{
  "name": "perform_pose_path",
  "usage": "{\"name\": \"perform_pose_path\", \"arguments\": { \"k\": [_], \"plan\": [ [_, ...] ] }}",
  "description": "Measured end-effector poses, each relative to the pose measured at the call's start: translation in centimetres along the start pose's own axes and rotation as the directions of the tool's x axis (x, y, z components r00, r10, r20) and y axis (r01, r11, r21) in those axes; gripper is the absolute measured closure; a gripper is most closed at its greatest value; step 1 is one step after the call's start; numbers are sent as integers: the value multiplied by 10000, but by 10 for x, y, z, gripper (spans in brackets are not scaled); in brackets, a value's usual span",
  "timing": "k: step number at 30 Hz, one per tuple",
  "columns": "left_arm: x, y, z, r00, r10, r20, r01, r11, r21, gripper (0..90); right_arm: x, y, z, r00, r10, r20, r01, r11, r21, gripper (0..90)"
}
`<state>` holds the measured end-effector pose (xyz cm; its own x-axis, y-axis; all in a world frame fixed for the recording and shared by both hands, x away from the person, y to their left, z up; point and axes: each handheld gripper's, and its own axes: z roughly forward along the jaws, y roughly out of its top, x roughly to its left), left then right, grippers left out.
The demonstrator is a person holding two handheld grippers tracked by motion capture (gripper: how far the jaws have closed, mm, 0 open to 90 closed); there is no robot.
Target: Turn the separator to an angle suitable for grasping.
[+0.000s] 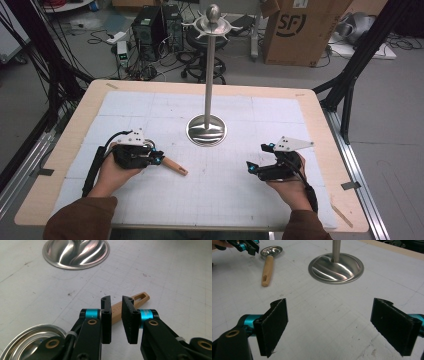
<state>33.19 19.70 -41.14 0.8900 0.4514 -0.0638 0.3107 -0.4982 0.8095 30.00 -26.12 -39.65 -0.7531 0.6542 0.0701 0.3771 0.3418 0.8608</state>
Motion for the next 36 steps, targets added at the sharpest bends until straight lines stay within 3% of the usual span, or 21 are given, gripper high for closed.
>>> {"name": "perform_pose_path", "arguments": {
  "k": [8,11,17,20,24,31,36],
  "plan": [
    [7,4,2,9990,-23,-452,30,9999,156,769,0,0,1,10000,-39,-2,39,10000,33,131],
    [18,4,9,9964,-411,-739,442,9982,411,829,0,0,3,10000,-77,-17,77,9999,69,131],
    [29,0,22,9903,-742,-1176,842,9930,827,878,-1,0,4,10000,-75,4,75,9999,88,132],
    [33,-4,27,9872,-785,-1392,944,9892,1118,893,0,0,4,10000,-31,3,31,9999,132,131],
    [36,-6,26,9839,-823,-1585,1014,9880,1163,897,0,-1,5,10000,-23,-1,23,9999,148,131],
    [37,-7,28,9833,-901,-1580,1108,9857,1273,897,1,-1,6,10000,-73,18,73,9997,235,132],
    [31,-10,27,9835,-797,-1621,1066,9806,1647,897,1,-1,6,10000,-81,8,81,9997,229,132]
  ]
}}
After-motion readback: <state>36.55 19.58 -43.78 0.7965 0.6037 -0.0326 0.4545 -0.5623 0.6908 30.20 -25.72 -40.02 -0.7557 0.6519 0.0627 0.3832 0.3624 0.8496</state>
